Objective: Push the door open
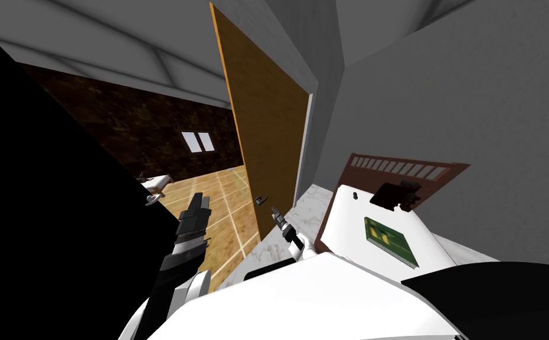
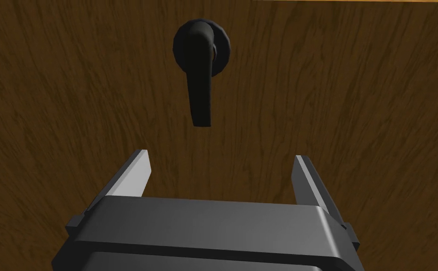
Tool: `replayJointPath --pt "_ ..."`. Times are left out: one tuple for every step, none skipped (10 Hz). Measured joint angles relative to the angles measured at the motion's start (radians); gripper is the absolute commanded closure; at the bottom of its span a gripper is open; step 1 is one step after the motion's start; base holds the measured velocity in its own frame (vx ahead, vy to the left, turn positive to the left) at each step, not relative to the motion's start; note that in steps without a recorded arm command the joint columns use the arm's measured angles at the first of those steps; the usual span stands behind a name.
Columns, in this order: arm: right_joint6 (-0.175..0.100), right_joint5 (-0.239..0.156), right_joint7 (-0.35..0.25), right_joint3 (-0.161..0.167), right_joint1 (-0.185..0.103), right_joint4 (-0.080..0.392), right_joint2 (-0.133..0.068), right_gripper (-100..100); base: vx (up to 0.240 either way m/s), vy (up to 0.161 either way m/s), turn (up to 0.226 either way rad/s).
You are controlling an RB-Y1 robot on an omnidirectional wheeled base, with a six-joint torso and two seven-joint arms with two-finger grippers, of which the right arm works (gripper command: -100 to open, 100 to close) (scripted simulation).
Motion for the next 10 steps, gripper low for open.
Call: replayJointPath --pt "-0.007 0.004 0.000 0.001 -0.014 0.032 0.006 -100 0.068 -0.073 0.053" --pt "-0.018 0.008 -0.003 0.002 -0.030 0.069 0.010 -100 0.085 -0.091 0.064" --pt "-0.012 0.017 -0.009 0.010 -0.030 0.073 0.013 -100 0.064 -0.063 0.038" --pt "-0.012 0.021 -0.012 0.012 -0.038 0.091 0.016 -100 0.041 -0.033 0.024" --pt "-0.014 0.024 -0.015 0.014 -0.044 0.104 0.019 -100 0.018 -0.014 0.005" --pt "-0.014 0.025 -0.015 0.014 -0.044 0.106 0.019 -100 0.079 0.040 0.033" --pt "-0.025 0.021 -0.008 0.008 -0.054 0.131 0.014 -100 0.137 0.082 0.023" --pt "-0.020 0.022 -0.008 0.010 -0.041 0.110 0.004 -100 0.162 0.094 0.017" --pt "-0.015 0.021 -0.008 0.009 -0.042 0.109 -0.002 -100 0.185 0.109 0.036" --pt "-0.011 0.020 -0.008 0.008 -0.038 0.101 -0.007 -100 0.191 0.098 0.039"
